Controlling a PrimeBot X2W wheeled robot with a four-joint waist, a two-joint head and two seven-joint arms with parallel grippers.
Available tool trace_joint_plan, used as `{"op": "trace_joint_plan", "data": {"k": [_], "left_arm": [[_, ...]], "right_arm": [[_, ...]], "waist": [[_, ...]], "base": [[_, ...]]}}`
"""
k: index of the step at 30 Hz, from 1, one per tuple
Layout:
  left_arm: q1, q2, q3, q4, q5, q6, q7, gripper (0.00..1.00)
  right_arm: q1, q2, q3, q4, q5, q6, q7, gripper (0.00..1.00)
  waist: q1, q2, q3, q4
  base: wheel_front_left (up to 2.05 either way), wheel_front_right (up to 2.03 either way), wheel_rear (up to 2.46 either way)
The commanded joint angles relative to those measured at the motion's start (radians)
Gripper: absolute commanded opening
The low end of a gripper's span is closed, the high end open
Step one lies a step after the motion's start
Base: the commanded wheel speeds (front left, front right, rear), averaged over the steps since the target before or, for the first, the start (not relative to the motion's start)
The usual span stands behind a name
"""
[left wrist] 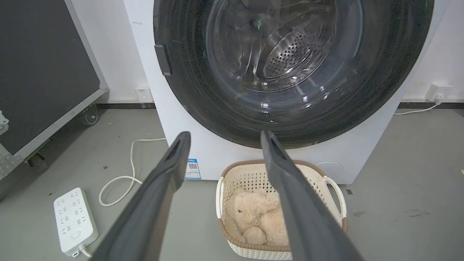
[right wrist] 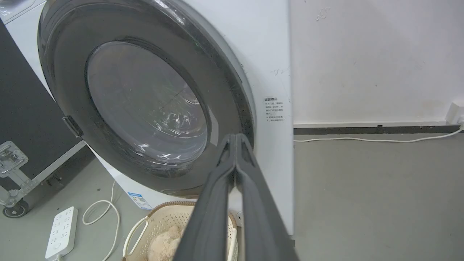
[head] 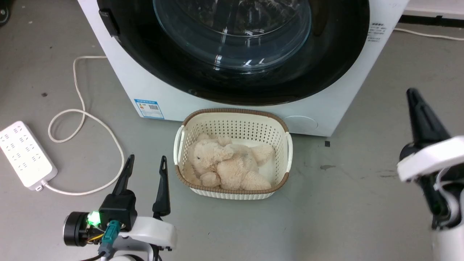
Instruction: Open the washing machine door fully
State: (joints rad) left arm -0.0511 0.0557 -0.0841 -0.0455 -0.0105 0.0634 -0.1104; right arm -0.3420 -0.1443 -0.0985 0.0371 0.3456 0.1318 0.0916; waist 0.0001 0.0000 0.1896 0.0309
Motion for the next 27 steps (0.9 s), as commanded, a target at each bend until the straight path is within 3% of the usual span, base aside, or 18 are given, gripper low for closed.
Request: {"op": "trace_joint_plan", "data": {"k": [1, 14, 27], "left_arm": [[-0.026, 0.009, -0.004, -0.009, 0.004, 0.008, -0.013, 1.0], [-0.043, 0.015, -0.036, -0.018, 0.008, 0.026, -0.04, 1.0], [-0.086, 0.025, -0.071, -0.044, 0.015, 0.05, -0.067, 1.0]], "right_arm": [[-0.047, -0.004, -0.017, 0.015, 0.036, 0.0, 0.017, 0.0], [-0.293, 0.029, -0.162, 0.165, 0.225, 0.0, 0.19, 0.0], [-0.554, -0.005, -0.306, 0.342, 0.302, -0.001, 0.393, 0.0]], "waist": [[-0.0001, 0.0, 0.01, 0.006], [-0.0001, 0.0, 0.066, 0.041], [-0.0001, 0.0, 0.157, 0.093]], "base": [[0.0, 0.0, 0.0], [0.0, 0.0, 0.0], [0.0, 0.0, 0.0]]}}
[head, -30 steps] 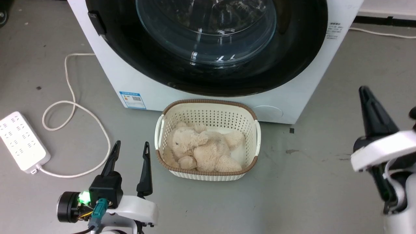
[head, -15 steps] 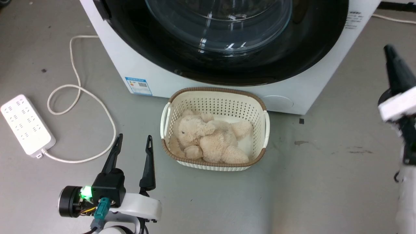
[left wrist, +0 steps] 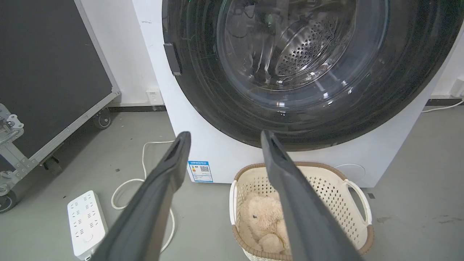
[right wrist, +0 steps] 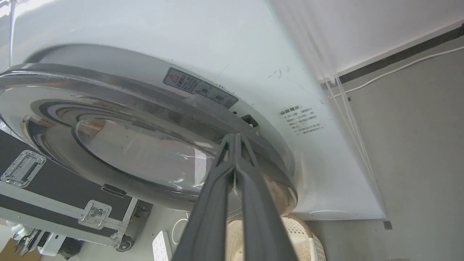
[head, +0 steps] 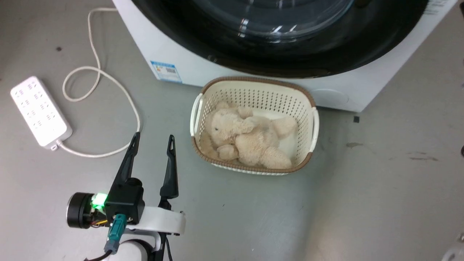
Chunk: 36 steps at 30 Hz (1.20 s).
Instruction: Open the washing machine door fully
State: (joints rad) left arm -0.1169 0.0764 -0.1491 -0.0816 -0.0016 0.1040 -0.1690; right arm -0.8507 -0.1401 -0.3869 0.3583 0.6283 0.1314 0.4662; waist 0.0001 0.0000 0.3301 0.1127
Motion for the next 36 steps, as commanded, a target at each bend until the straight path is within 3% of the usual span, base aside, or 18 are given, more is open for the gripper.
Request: {"op": "trace_joint_plan", "data": {"k": [1, 7, 13, 24, 36], "left_arm": [[-0.022, 0.005, -0.008, -0.01, 0.006, 0.011, -0.011, 1.0], [-0.044, 0.011, -0.031, -0.019, 0.005, 0.027, -0.027, 1.0], [-0.058, 0.012, -0.051, -0.025, 0.003, 0.04, -0.04, 1.0], [-0.084, 0.014, -0.081, -0.027, 0.0, 0.063, -0.061, 1.0], [-0.09, 0.016, -0.109, -0.019, -0.011, 0.089, -0.086, 1.0]], "right_arm": [[-0.068, -0.011, -0.03, 0.039, 0.021, 0.0, 0.036, 0.0], [-0.245, -0.032, -0.13, 0.189, 0.01, 0.0, 0.201, 0.0], [-0.361, -0.042, -0.211, 0.252, -0.011, 0.0, 0.305, 0.0], [-0.473, -0.018, -0.333, 0.278, -0.037, -0.001, 0.472, 0.0], [-0.423, 0.042, -0.464, 0.218, -0.046, -0.001, 0.742, 0.0]], "waist": [[-0.0001, 0.0, 0.024, 0.015], [-0.0001, 0.0, 0.072, 0.042], [-0.0001, 0.0, 0.104, 0.058], [-0.0001, 0.0, 0.137, 0.072], [-0.0001, 0.0, 0.096, 0.077]], "base": [[0.0, 0.0, 0.0], [0.0, 0.0, 0.0], [0.0, 0.0, 0.0], [0.0, 0.0, 0.0], [0.0, 0.0, 0.0]]}}
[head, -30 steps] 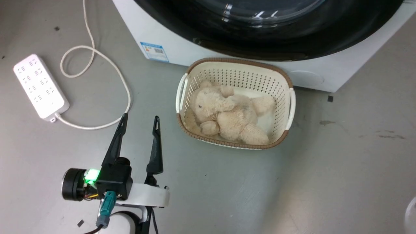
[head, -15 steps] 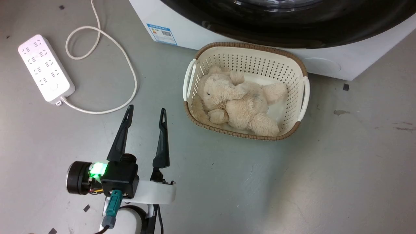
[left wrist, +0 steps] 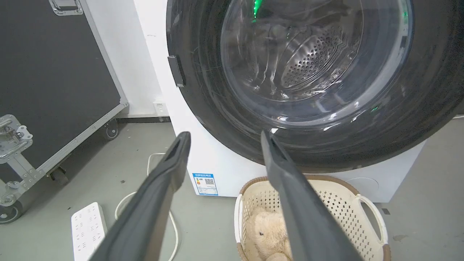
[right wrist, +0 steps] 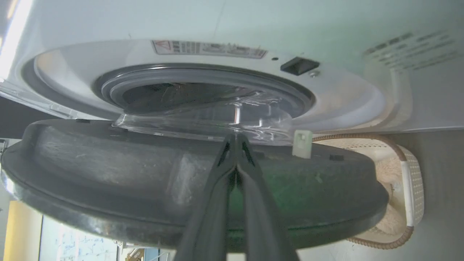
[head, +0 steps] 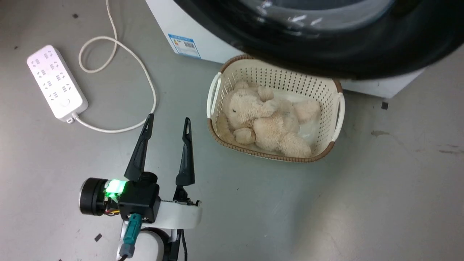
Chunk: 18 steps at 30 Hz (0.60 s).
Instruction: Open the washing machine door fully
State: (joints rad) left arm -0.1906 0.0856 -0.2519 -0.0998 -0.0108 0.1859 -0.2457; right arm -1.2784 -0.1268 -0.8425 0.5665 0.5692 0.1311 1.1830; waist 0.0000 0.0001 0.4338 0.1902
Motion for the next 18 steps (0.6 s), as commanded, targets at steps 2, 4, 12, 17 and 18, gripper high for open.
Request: {"op": "trace_joint_plan", "data": {"k": [2, 4, 12, 17, 18], "left_arm": [[-0.012, 0.008, -0.011, 0.002, -0.004, 0.01, -0.013, 1.0], [-0.005, 0.009, -0.014, 0.008, -0.007, 0.01, -0.016, 1.0], [0.072, 0.013, -0.031, 0.065, -0.019, -0.01, -0.016, 1.0], [0.13, 0.013, -0.035, 0.077, -0.023, -0.01, -0.016, 1.0], [0.14, 0.013, -0.035, 0.078, -0.024, -0.01, -0.016, 1.0]], "right_arm": [[0.027, 0.043, -0.03, -0.009, 0.024, 0.0, 0.07, 0.0], [0.063, 0.057, -0.037, -0.03, 0.032, 0.0, 0.11, 0.0], [0.336, 0.076, 0.119, -0.052, 0.233, 0.0, 0.18, 0.0], [0.472, 0.076, 0.315, -0.022, 0.408, 0.0, 0.149, 0.0], [0.5, 0.076, 0.358, -0.021, 0.445, 0.0, 0.137, 0.0]], "waist": [[0.0, -0.0001, -0.023, -0.003], [0.0, -0.0001, -0.046, -0.007], [0.0, -0.0001, -0.2, -0.042], [0.0, -0.0001, -0.261, -0.055], [0.0, -0.0001, -0.271, -0.056]], "base": [[0.0, 0.0, 0.0], [0.0, 0.0, 0.0], [0.0, 0.0, 0.0], [0.0, 0.0, 0.0], [0.0, 0.0, 0.0]]}}
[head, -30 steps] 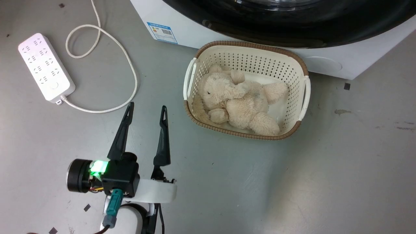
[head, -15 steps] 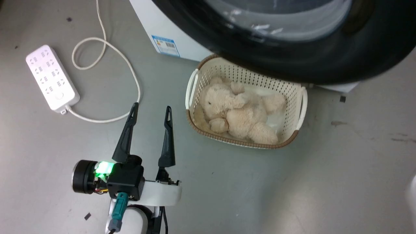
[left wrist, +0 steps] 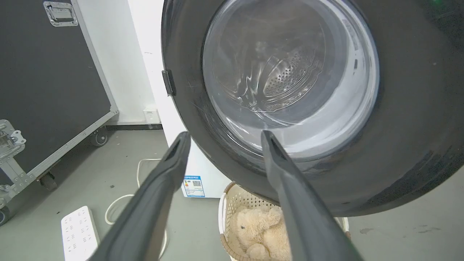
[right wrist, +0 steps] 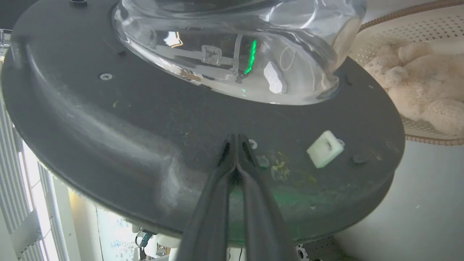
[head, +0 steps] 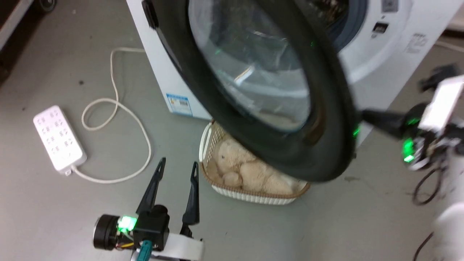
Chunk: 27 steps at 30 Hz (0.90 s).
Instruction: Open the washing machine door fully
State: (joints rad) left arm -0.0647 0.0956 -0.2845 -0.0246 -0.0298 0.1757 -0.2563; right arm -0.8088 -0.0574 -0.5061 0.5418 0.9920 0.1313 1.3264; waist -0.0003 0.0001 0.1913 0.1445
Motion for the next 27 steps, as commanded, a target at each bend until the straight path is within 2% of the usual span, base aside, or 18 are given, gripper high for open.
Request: {"op": "trace_joint_plan", "data": {"k": [1, 7, 9, 13, 15, 16, 17, 18, 22, 27], "left_arm": [[0.024, 0.005, -0.002, 0.004, -0.005, -0.001, -0.006, 1.0], [0.062, 0.012, -0.007, 0.009, -0.006, -0.014, -0.006, 1.0], [0.085, 0.009, 0.004, 0.012, -0.026, -0.025, -0.006, 1.0], [0.098, 0.012, 0.027, 0.008, -0.039, -0.038, -0.006, 1.0], [0.103, 0.014, 0.038, 0.006, -0.044, -0.043, -0.006, 1.0], [0.105, 0.015, 0.043, 0.006, -0.046, -0.046, -0.006, 1.0], [0.107, 0.015, 0.049, 0.005, -0.048, -0.048, -0.006, 1.0], [0.108, 0.015, 0.055, 0.002, -0.051, -0.05, -0.006, 1.0], [0.111, 0.009, 0.074, -0.009, -0.063, -0.061, -0.006, 1.0], [0.106, 0.001, 0.101, -0.018, -0.069, -0.067, -0.006, 1.0]], "right_arm": [[0.057, 0.007, 0.065, 0.006, 0.062, -0.001, -0.019, 0.0], [0.216, 0.007, 0.341, -0.033, 0.27, -0.001, -0.104, 0.0], [0.34, 0.007, 0.597, -0.121, 0.418, -0.001, -0.222, 0.0], [0.394, 0.007, 0.731, -0.151, 0.477, -0.001, -0.332, 0.0], [0.403, 0.007, 0.736, -0.148, 0.481, -0.001, -0.363, 0.0], [0.405, 0.007, 0.729, -0.148, 0.474, -0.001, -0.384, 0.22], [0.406, 0.007, 0.72, -0.149, 0.459, -0.001, -0.405, 0.84], [0.407, 0.004, 0.711, -0.154, 0.44, -0.001, -0.423, 1.0], [0.427, -0.029, 0.658, -0.242, 0.343, -0.001, -0.533, 1.0], [0.477, -0.113, 0.611, -0.443, 0.119, -0.001, -0.793, 1.0]], "waist": [[0.0003, -0.0001, -0.038, -0.011], [0.0003, -0.0001, -0.082, 0.0], [0.0003, -0.0001, -0.107, 0.02], [0.0003, -0.0001, -0.122, 0.037], [0.0003, -0.0001, -0.126, 0.038], [0.0003, -0.0001, -0.128, 0.037], [0.0003, -0.0001, -0.129, 0.035], [0.0003, -0.0001, -0.132, 0.031], [0.0003, -0.0001, -0.144, 0.007], [0.0003, -0.0001, -0.163, -0.034]], "base": [[0.0, 0.0, 0.0], [0.0, 0.0, 0.0], [0.0, 0.0, 0.0], [0.0, 0.0, 0.0], [0.0, 0.0, 0.0], [0.0, 0.0, 0.0], [0.0, 0.0, 0.0], [0.0, 0.0, 0.0], [0.0, 0.0, 0.0], [0.0, 0.0, 0.0]]}}
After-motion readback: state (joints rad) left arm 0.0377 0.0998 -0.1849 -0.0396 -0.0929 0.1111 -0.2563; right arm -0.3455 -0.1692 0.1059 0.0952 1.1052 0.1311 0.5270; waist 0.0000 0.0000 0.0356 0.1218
